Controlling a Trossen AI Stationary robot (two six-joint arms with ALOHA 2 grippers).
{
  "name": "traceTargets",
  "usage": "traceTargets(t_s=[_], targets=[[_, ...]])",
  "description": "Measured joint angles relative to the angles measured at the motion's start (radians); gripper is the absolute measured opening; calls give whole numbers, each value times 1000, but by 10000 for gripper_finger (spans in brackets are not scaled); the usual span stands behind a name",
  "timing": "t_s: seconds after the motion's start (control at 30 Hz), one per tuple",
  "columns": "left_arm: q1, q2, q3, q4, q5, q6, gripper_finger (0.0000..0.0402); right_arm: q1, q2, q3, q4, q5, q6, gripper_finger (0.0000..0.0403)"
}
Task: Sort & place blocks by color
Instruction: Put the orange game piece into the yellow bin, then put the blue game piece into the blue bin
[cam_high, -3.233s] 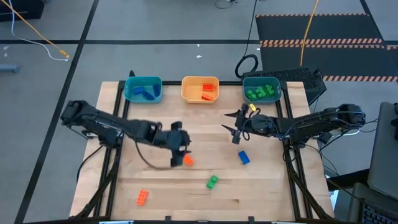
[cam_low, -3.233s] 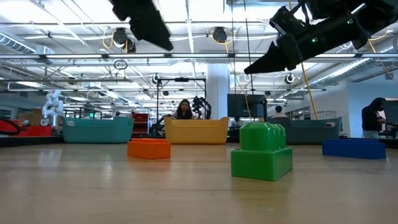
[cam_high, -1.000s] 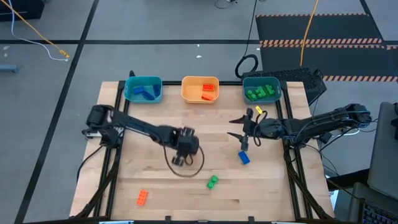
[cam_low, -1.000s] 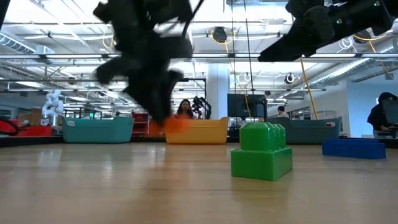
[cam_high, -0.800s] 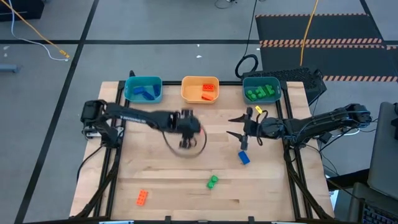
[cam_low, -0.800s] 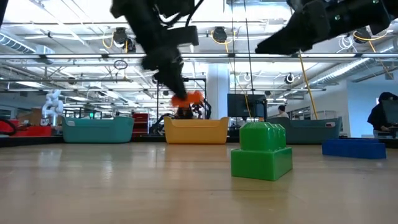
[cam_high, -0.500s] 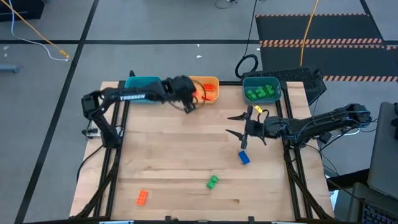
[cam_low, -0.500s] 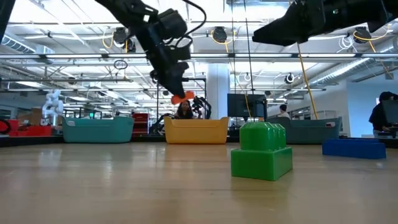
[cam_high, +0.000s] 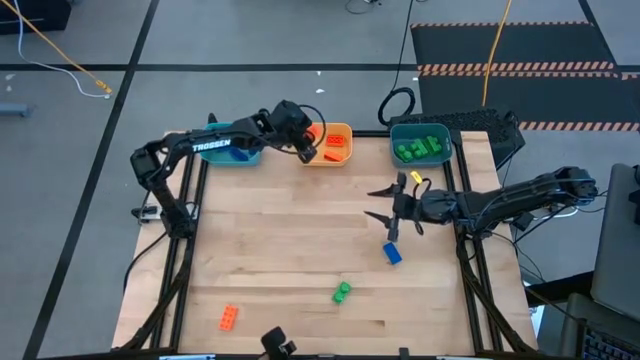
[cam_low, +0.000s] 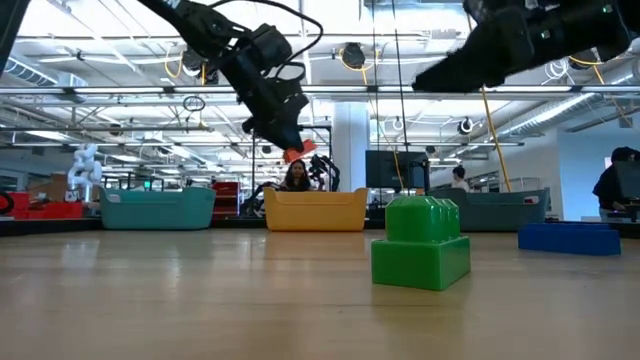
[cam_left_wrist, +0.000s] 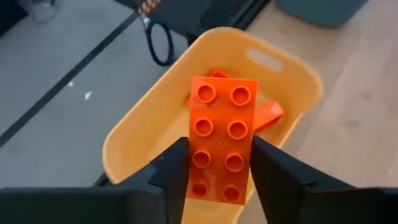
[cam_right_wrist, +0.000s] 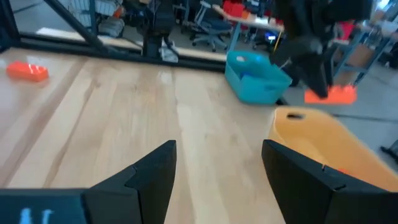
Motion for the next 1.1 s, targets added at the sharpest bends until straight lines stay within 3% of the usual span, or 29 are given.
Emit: traceTargets(t_s=[0.27,0.5,0.6,0.8,1.0,1.1], targets=[[-10,9,0,35,-5,-18,277,-17,0,-63,47,4,138,231],[-18,14,0,43,-6,-12,329,-15,0,-68,38,4,240,231],[-42,3,0,52,18,-16,327,-19,0,-68,-14,5,268,231],[-153,-7,0,172,197,-60,293,-28,-4,-69,-149,-2,389,231],[-288,-7,0,326,205,-15,254,-28,-34,-69,-201,-10,392,231],[-346,-7,0,389,212,-25,239,-28,-58,-69,-194,-91,392,231]])
